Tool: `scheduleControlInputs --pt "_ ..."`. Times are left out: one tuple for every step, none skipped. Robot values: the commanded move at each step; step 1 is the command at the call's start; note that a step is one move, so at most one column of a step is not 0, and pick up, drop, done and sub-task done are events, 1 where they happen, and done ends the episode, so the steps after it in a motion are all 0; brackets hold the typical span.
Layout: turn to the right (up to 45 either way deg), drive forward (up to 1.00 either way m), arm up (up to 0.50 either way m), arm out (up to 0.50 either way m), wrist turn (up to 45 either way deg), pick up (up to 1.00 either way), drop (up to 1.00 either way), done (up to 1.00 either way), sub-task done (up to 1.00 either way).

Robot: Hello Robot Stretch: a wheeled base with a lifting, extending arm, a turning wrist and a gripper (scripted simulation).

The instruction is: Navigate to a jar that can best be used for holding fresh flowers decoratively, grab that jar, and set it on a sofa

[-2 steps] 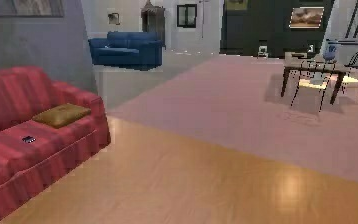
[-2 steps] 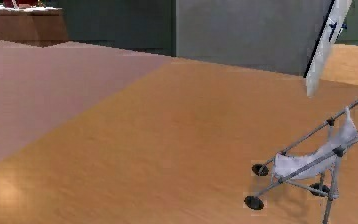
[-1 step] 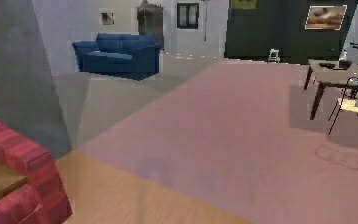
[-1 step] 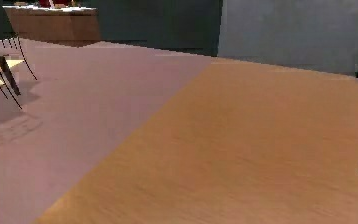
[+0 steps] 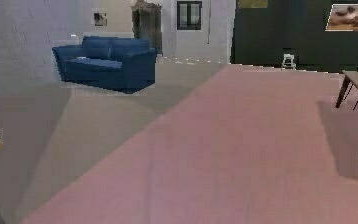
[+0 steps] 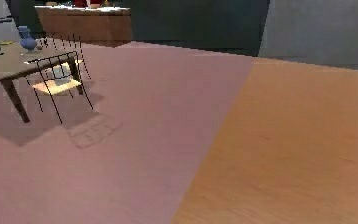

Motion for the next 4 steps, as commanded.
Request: scheduleControlInputs --pt "0.0 1.00 0.00 0.00 0.0 0.00 0.00 0.00 0.00" --pt "3.0 0.00 0.00 0.00 0.0 0.00 0.00 0.00 0.00" --pt "0.0 1.00 0.00 0.00 0.0 0.00 0.00 0.00 0.00" --pt "0.0 1.00 0.00 0.00 0.0 0.00 0.00 0.00 0.00"
